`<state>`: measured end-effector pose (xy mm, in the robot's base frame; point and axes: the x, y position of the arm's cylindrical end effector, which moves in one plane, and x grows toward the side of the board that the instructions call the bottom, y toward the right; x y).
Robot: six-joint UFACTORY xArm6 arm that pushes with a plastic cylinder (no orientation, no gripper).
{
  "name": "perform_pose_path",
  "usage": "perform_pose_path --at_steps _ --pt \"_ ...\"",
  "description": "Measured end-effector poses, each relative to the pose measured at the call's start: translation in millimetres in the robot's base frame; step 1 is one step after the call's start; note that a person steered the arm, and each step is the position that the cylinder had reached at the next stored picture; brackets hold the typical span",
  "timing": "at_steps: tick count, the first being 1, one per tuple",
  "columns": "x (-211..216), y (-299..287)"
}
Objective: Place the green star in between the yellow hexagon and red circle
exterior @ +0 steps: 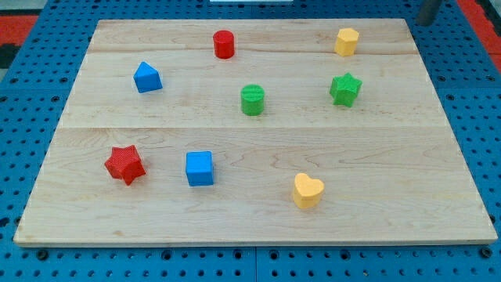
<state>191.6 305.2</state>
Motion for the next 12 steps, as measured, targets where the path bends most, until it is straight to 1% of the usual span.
perform_pose_path --at_steps 2,3,6,7,8,10,11,12 --pt "9.5 -58.6" --pt "7.0 -70.3" --pt "1.2 -72.5" --pt "2.4 -61.5" --pt "17.2 -31.6" --pt "140.8 -27.0" --pt "199.9 -44.8" --pt "203.6 -108.2"
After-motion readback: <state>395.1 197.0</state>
